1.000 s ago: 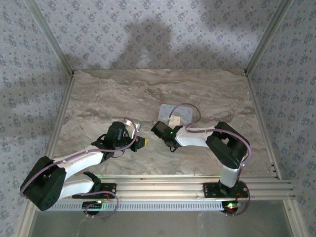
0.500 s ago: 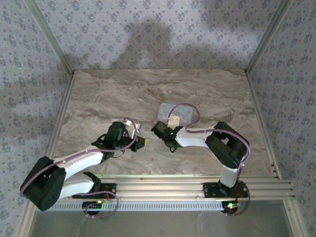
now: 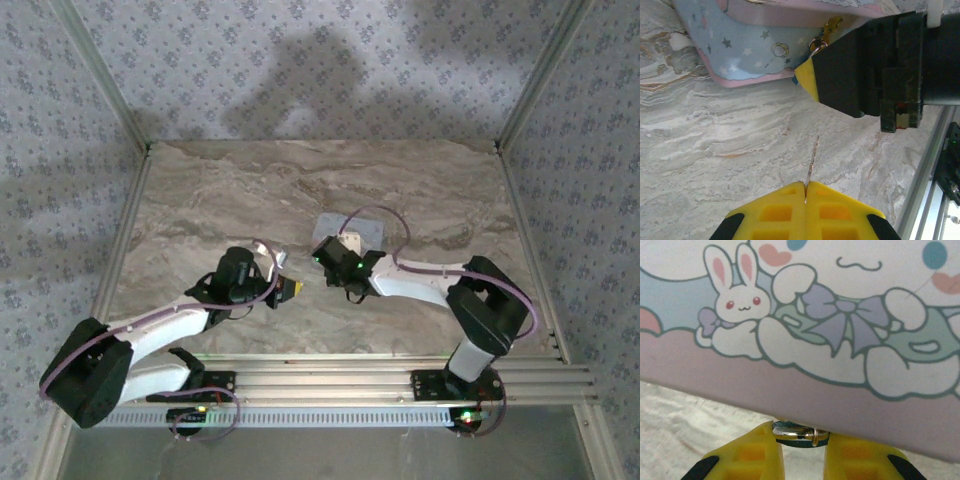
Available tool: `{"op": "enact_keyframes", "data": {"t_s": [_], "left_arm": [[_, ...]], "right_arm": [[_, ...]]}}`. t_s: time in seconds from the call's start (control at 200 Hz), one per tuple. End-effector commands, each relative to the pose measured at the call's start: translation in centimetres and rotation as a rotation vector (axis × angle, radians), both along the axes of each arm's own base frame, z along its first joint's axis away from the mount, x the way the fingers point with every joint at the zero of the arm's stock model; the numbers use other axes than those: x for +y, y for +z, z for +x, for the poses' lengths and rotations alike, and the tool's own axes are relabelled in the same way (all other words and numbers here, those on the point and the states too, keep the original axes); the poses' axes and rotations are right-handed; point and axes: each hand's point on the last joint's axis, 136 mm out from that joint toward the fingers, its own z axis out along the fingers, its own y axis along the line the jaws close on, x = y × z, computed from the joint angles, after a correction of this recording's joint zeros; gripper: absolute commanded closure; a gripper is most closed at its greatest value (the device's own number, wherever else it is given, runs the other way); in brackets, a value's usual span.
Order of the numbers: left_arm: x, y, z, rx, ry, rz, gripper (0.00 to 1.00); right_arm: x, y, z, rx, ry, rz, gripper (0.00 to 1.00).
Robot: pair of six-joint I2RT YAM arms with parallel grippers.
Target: Unlock a padlock with a key
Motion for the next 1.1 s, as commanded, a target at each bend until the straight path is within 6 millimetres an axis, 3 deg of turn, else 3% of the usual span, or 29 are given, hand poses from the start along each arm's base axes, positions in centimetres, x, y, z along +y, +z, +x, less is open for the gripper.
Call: {"op": "enact_keyframes", "data": {"t_s": [0.0, 0.32, 0.725, 1.094], "left_arm": [[-0.5, 0.9, -0.7, -0.053, -0.057, -0.033, 1.00], [-1.1, 0.7, -1.6, -0.092, -0.121, -0.089, 1.00], [-3.1, 1.8, -0.5, -0.209, -0.122, -0.199, 1.00], [-4.4, 1.4, 0.5, -0.228, -0.125, -0.266, 1.00]], "right_arm": [[0.1, 0.6, -1.2, 0.063, 0.044, 0.052, 1.00], [1.5, 2.6, -2.5, 0.179, 0.105, 0.211, 1.00], [1.1, 6.2, -2.9, 0.281, 0.124, 0.418, 1.00], [1.6, 8.0, -2.8, 0.330, 0.130, 0.520, 1.00]]}}
